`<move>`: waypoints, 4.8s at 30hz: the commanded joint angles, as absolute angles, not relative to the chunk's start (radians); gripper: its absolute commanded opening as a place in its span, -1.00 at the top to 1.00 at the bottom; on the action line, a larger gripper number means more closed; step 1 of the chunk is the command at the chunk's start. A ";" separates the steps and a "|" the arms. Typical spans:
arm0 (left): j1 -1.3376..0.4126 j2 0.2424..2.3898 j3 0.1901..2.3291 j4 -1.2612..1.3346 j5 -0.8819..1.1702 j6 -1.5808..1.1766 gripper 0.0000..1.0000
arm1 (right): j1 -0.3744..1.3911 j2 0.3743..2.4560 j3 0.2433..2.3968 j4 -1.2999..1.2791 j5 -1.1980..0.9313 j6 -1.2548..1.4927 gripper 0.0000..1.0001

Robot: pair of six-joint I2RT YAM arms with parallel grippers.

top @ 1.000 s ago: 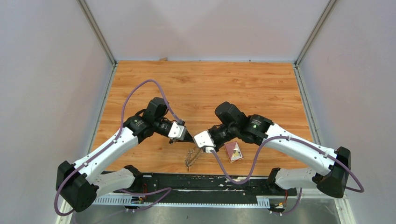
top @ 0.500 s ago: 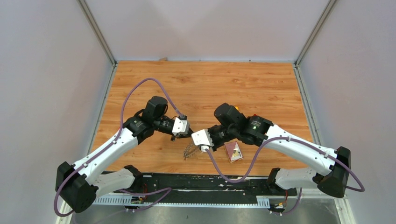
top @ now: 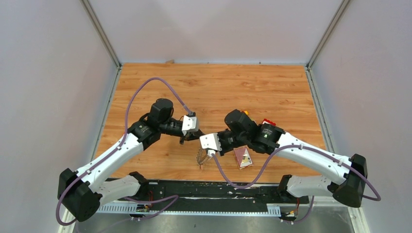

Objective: Put the keys on the keyring

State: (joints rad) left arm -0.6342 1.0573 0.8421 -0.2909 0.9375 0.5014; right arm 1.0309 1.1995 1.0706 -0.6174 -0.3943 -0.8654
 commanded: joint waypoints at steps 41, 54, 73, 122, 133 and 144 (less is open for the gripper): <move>-0.637 1.085 0.946 -0.134 0.886 0.207 1.00 | 0.974 1.100 1.021 -0.479 -0.234 -0.862 0.80; -0.637 1.115 0.926 -0.063 0.840 0.114 1.00 | 0.974 1.093 1.007 -0.459 -0.226 -0.843 0.81; -0.455 1.306 1.009 -0.689 0.705 0.893 -0.01 | 0.867 1.090 0.944 -0.459 -0.374 -0.748 0.13; -0.648 1.776 1.166 -0.686 0.531 1.074 0.19 | 0.735 1.073 0.927 -0.491 -0.480 -0.722 0.33; -0.654 1.779 1.203 -0.591 0.449 0.895 0.19 | 0.735 1.066 0.916 -0.492 -0.481 -0.726 0.34; -0.651 1.676 1.131 -0.549 0.401 0.845 -0.02 | 0.735 1.073 0.913 -0.497 -0.489 -0.732 0.34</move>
State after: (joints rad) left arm -0.6483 1.7664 1.1633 -0.5655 0.4038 0.8616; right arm 0.7380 1.0866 0.9131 -0.5041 -0.4652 -0.7277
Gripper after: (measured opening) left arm 0.485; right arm 0.332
